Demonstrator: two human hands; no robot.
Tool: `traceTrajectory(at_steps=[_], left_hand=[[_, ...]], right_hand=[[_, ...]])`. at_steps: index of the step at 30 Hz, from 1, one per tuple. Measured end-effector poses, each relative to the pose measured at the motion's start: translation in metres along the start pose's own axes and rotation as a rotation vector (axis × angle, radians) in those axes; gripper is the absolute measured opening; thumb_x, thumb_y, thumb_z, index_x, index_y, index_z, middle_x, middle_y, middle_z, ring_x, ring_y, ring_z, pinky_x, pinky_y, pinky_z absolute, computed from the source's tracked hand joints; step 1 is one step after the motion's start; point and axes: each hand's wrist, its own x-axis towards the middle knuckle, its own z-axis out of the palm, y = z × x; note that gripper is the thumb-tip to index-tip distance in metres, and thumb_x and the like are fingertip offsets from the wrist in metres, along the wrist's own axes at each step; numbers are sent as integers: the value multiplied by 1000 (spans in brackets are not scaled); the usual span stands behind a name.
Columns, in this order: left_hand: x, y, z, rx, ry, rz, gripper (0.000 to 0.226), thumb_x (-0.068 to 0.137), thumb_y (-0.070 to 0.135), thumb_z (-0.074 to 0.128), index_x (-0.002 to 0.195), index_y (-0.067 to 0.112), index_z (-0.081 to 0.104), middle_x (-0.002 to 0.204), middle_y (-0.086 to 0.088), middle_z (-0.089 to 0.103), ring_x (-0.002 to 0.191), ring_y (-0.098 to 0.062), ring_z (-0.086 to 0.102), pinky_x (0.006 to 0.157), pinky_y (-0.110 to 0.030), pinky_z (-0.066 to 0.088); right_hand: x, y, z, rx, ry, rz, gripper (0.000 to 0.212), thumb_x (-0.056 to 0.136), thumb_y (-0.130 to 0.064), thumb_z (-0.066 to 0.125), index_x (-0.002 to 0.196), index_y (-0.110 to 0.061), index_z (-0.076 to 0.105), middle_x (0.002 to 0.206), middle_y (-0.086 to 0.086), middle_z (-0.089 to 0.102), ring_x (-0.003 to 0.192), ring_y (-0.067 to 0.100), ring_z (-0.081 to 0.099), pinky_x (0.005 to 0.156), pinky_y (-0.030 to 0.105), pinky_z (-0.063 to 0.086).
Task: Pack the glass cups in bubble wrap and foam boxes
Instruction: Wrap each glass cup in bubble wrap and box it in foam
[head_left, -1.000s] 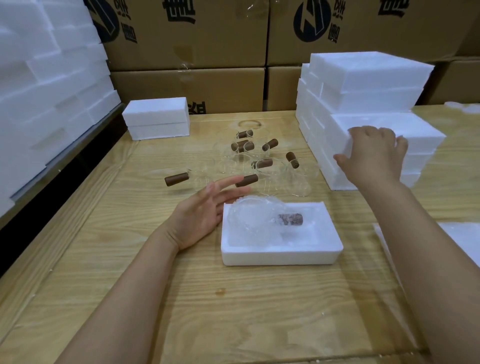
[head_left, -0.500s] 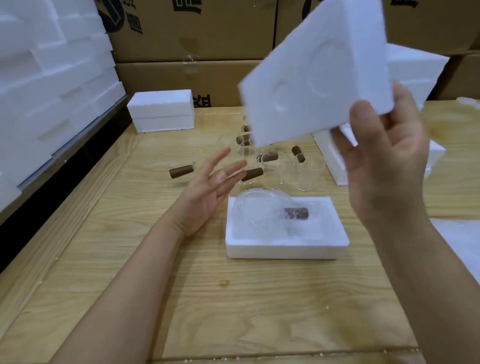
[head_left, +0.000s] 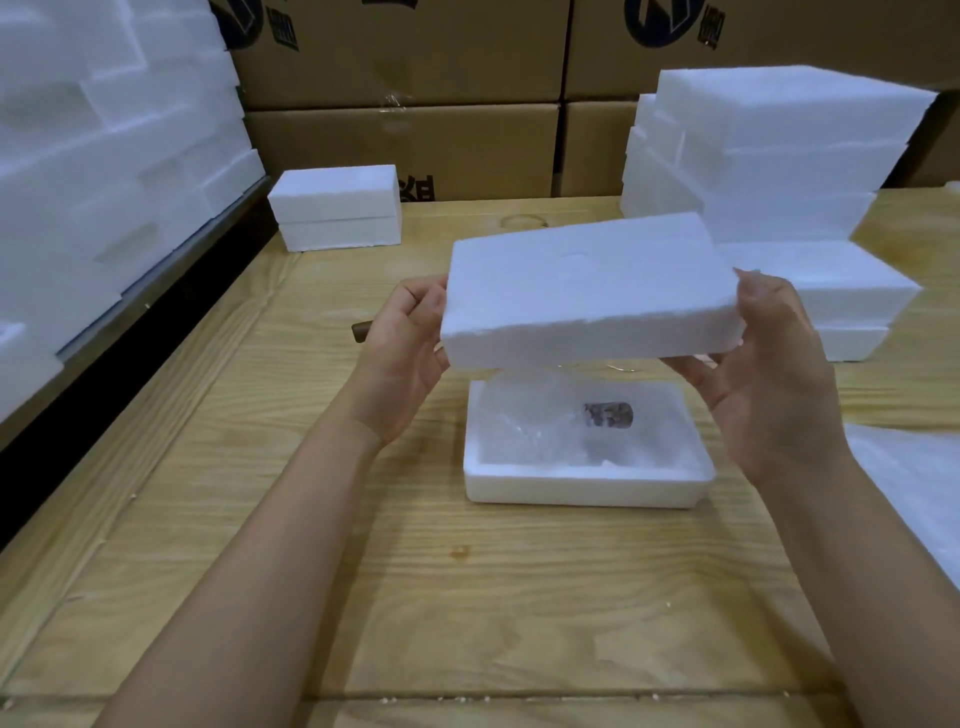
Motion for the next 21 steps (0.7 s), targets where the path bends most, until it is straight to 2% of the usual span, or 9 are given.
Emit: traceTrajectory(at_steps=[2,4,5,8,9,13,15,18,21], left_hand=[[-1,1,3,42,-6,3,133,41,70,83,137,-8,34,138,-19,51,125,-34,51,98,-50,43],[-1,0,2,72,-4,-2,123,40,73,82,134,5,41,122,-7,61,114,-25,57,95,-46,46],[-1,0,2,92,-17,-7,116,40,73,81,131,14,43,116,-1,64,110,-20,60,92,-42,49],[-2,2,-1,161,-123,-14,100,46,69,82,130,32,44,111,11,69,108,-13,64,84,-29,53],[-4,3,-2,178,-158,-15,97,49,67,83,131,33,45,115,11,68,112,-13,62,85,-27,52],[-6,2,-7,175,-236,-37,96,52,61,85,134,29,46,127,7,63,123,-20,56,93,-31,51],[-6,-2,-11,161,-263,-61,98,51,58,87,135,28,47,128,4,62,123,-23,55,98,-36,50],[-6,-9,-15,134,-279,-97,97,50,54,88,135,29,47,129,4,62,123,-22,55,99,-35,49],[-5,-13,-18,111,-288,-113,94,53,53,87,135,29,48,129,5,63,123,-21,56,99,-34,49]], right_hand=[[-1,-1,-4,-18,-1,-18,32,86,-46,52,98,-16,52,97,-8,67,103,15,63,85,36,54],[-1,-3,-6,-44,43,2,46,91,-53,43,100,-10,58,103,1,65,105,20,62,89,37,50],[-1,-3,-8,-49,66,14,45,94,-50,41,97,-9,59,102,3,64,103,20,61,88,35,48],[1,-4,-12,-41,87,49,8,88,-26,55,87,-18,54,82,-9,62,82,8,62,72,24,47],[0,-3,-13,-43,80,76,3,86,-19,54,88,-18,54,78,-11,63,75,6,63,65,21,48],[-4,-1,-12,9,1,173,34,71,-17,53,104,-21,57,83,-10,69,72,8,67,53,20,50],[-5,-1,-10,-13,-35,184,33,72,-15,50,104,-18,57,78,-11,71,70,8,68,51,19,50],[-4,3,-8,-64,-42,209,32,70,-11,49,101,-15,55,75,-10,69,68,8,66,51,19,50],[-5,8,-8,-86,-42,250,25,83,-3,43,101,-15,56,73,-10,68,66,8,65,51,19,49]])
